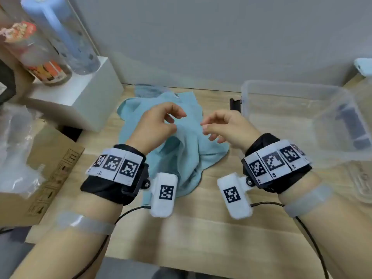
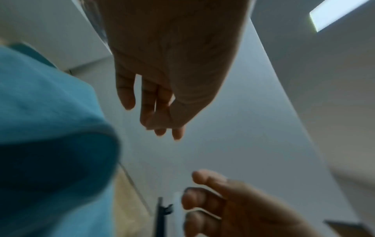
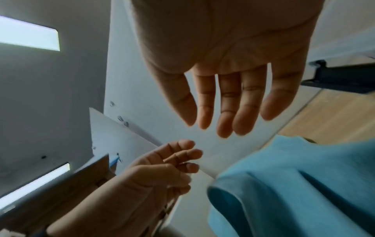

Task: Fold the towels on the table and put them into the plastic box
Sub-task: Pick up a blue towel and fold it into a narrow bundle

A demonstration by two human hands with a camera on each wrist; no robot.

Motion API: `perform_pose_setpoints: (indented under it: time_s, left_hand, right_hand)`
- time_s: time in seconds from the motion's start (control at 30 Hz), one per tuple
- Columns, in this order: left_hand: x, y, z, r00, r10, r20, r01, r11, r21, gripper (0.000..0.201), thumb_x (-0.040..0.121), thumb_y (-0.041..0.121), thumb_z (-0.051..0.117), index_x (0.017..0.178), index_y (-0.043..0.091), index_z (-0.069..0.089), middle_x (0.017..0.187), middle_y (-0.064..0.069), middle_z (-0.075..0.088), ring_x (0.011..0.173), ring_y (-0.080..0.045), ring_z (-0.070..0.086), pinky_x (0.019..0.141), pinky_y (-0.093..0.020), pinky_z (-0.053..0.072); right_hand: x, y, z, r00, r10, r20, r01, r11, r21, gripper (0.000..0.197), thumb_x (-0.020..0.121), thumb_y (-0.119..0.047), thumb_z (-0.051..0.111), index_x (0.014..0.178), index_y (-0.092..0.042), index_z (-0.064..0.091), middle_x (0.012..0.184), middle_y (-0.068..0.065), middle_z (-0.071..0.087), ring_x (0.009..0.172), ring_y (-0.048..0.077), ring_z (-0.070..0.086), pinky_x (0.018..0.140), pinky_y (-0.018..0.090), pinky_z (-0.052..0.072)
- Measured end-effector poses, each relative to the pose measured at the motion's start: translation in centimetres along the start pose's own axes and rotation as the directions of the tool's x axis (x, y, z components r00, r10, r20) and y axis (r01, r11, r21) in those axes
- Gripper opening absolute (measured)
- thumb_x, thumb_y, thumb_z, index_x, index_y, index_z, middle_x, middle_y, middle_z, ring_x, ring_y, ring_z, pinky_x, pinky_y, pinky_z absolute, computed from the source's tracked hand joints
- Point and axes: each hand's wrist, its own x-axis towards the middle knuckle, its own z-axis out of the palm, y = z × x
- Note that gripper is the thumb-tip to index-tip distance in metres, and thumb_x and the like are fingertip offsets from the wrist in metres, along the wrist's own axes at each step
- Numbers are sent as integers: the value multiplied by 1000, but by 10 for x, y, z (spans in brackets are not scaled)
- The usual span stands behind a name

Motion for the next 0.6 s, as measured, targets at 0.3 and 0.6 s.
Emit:
perform_pose_setpoints:
  time_s: [0.3,0.6]
  left_hand:
    - [-5,-37,11,991,-112,-66,128,938,323,26,68,28,65,91,21,57,95,1,40,104,-29,47,91,-38,39]
    - [-1,17,10,990,142,20,-142,952,270,30,77,21,62,59,29,39,67,11,42,63,-6,41,63,-26,32]
  right_hand:
    - [15,47,43,986,152,64,-134,965,-224,28,73,-38,72,76,-24,48,70,-6,49,71,15,52,57,22,35]
    - [6,18,44,996,-25,-85,10,985,-174,23,75,-18,67,96,-13,56,84,-2,60,81,17,57,68,26,44]
